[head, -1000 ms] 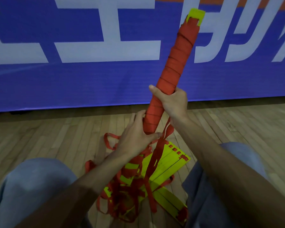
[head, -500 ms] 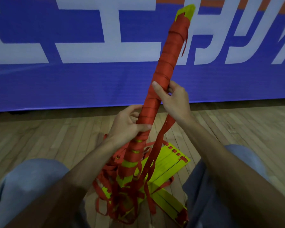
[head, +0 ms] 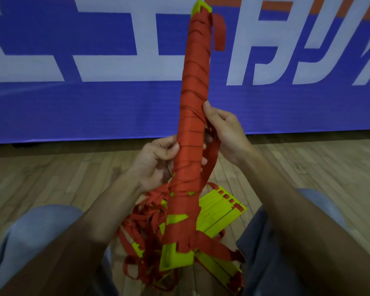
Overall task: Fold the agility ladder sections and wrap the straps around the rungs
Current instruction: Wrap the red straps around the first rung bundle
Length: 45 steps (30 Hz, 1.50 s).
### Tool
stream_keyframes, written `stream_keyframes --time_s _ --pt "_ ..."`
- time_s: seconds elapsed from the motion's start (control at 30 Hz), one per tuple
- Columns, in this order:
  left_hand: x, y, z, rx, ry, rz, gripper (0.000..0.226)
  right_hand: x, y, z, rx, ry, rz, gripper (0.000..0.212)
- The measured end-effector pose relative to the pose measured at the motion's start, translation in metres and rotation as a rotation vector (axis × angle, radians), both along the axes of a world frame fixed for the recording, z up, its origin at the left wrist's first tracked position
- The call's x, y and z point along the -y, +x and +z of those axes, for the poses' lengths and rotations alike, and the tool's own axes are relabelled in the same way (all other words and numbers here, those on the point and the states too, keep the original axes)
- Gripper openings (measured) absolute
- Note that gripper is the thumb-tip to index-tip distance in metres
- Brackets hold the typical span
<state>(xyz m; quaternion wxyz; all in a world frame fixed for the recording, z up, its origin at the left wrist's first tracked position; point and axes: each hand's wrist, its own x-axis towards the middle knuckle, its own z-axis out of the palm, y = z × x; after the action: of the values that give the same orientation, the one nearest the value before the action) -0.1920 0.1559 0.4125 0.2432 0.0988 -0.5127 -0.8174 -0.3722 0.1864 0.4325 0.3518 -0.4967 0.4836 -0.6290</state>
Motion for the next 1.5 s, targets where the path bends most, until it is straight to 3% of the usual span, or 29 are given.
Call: stream_keyframes --time_s 0.1,0.2,0.3,0.5,0.6,0.67,0.9,1.1,1.3,1.5 --pt "-0.002 0.003 0.002 -0.005 0.043 -0.049 0.063 -0.002 -0.005 0.001 0.090 0.034 0.092 0.038" --pt "-0.006 -0.001 0.006 0.044 0.004 0.020 0.046 -0.003 -0.009 -0.001 0.127 0.029 -0.019 0.034" --pt "-0.004 -0.008 0.004 0.221 -0.084 0.197 0.036 -0.001 -0.008 0.000 0.139 0.020 -0.152 0.032" --pt "-0.006 -0.019 -0.004 0.545 -0.370 0.497 0.025 0.014 -0.003 -0.018 0.086 0.073 -0.372 0.023" --pt "-0.008 -0.024 -0.017 0.722 -0.647 0.553 0.049 0.017 0.005 -0.029 -0.009 0.139 -0.467 0.033" --pt "-0.007 -0.024 -0.021 0.838 -0.809 0.623 0.051 0.017 0.010 -0.030 -0.055 0.155 -0.502 0.033" --pt "-0.001 -0.016 -0.013 0.874 -0.600 0.615 0.044 0.010 0.019 -0.025 -0.168 0.162 -0.340 0.035" --pt "0.002 -0.013 -0.007 0.702 -0.323 0.637 0.040 0.005 0.017 -0.011 0.016 0.192 -0.185 0.018" --pt "0.006 -0.015 -0.010 0.686 -0.266 0.672 0.050 0.002 0.006 -0.004 -0.062 0.205 -0.074 0.019" --pt "0.006 -0.016 -0.014 0.685 -0.260 0.657 0.038 -0.002 -0.007 -0.003 -0.197 0.412 0.110 0.021"
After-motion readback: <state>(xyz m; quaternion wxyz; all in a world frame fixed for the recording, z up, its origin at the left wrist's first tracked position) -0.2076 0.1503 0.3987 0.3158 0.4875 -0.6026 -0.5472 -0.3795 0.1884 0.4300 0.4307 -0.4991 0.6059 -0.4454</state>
